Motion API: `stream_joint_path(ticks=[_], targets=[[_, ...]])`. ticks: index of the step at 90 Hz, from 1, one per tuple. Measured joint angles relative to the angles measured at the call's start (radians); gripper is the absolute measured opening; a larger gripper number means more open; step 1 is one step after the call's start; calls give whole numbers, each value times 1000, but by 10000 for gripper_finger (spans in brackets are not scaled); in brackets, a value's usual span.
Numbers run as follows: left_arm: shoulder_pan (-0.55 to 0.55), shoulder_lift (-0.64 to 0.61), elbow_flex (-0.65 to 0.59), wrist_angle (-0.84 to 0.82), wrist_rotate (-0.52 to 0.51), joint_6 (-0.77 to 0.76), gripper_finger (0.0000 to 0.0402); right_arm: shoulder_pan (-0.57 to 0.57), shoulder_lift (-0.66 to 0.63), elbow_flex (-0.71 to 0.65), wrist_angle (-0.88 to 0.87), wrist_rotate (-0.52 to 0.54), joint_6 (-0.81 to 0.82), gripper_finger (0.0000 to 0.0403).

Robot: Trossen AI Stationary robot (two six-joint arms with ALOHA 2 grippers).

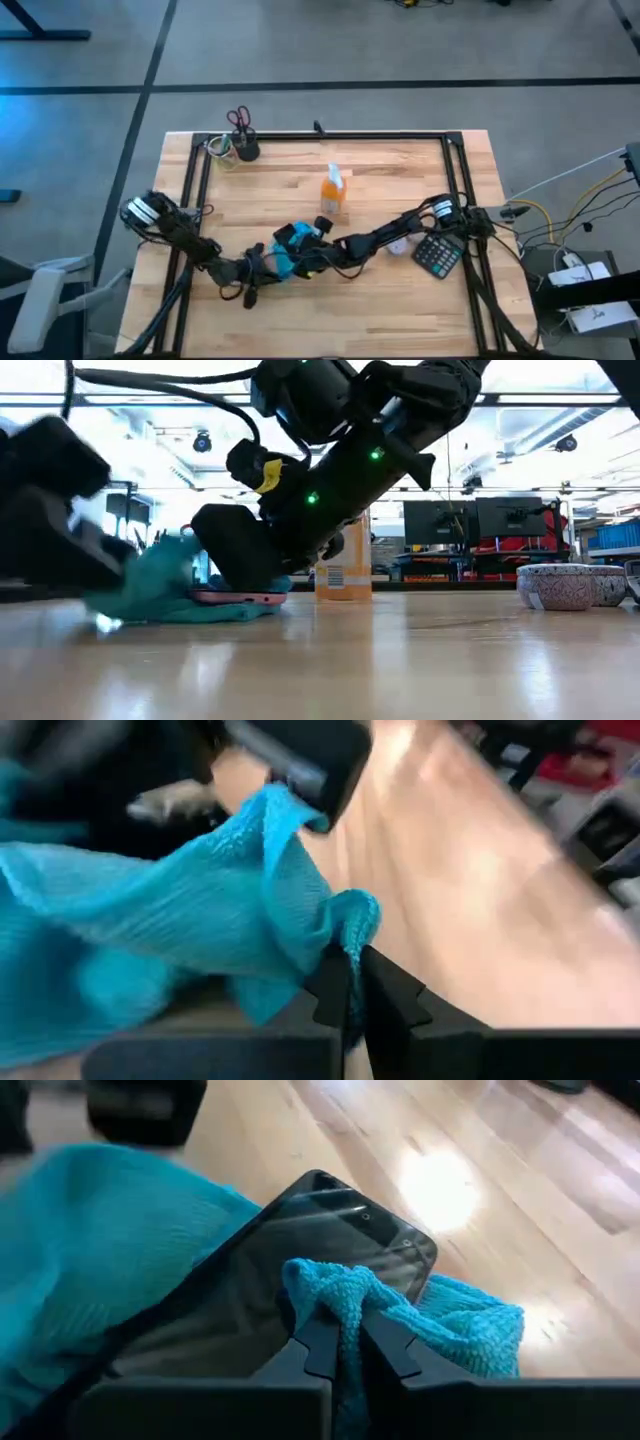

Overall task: Apply microfiber cloth
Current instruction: Wipe the front and back of the cellphone using the blue microfiber cloth

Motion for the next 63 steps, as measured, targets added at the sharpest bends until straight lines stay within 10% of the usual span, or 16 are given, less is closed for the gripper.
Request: stream_joint_path(ticks=[28,63], targets=[[94,-157,-107,-35,-115,-25,0,4,0,-1,30,-42,-6,0],[212,24,85,-181,31,-22,0,3,0,-1,32,-44,-10,0]])
